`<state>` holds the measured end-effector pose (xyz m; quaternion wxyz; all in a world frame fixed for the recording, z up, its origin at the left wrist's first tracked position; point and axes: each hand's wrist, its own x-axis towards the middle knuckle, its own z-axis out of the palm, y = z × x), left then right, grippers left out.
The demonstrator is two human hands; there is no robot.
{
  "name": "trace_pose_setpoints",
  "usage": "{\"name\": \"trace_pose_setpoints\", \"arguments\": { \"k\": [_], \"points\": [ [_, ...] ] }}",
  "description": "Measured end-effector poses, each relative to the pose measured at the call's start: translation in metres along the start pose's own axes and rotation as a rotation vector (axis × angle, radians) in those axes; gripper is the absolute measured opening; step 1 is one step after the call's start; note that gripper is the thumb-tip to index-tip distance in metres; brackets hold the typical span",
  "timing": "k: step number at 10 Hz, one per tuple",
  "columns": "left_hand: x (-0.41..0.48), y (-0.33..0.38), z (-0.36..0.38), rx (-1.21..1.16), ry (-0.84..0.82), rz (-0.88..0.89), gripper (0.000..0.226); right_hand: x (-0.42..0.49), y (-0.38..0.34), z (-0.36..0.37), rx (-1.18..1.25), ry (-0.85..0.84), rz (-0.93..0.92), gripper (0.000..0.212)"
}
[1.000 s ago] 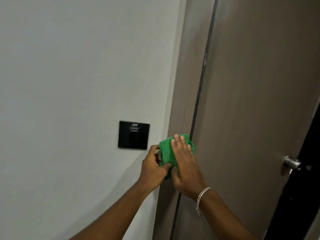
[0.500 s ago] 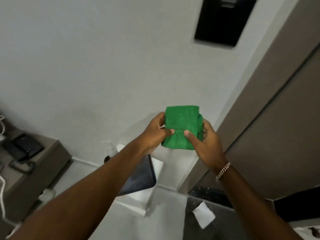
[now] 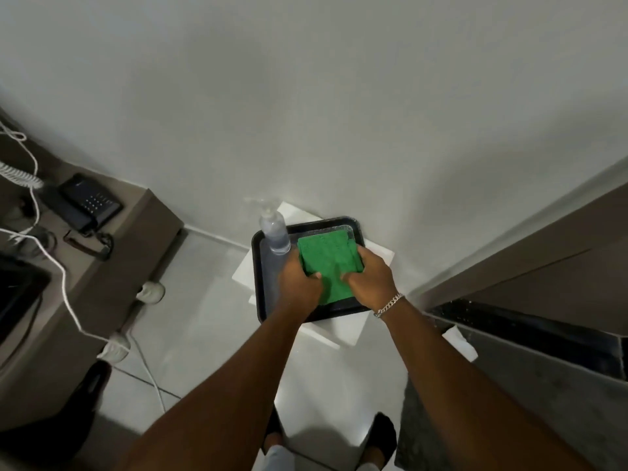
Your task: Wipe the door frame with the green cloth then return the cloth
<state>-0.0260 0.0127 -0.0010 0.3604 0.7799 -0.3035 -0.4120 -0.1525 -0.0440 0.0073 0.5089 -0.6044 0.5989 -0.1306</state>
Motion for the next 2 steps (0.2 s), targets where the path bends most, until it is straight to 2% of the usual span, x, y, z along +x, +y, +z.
{"name": "trace_pose_setpoints", "arguments": {
  "k": [1,2],
  "points": [
    [0.0077,-0.015,-0.0034,0.049,-0.091,-0.012,0.065,0.0062,0.013,0.0142,0.01,0.048,0.014,0.072],
    [0.0094,-0.0175,-0.0077,0.072,-0.13,-0.014,0.072,0.0061,0.0175,0.0123,0.07,0.048,0.038,0.073]
  ]
}}
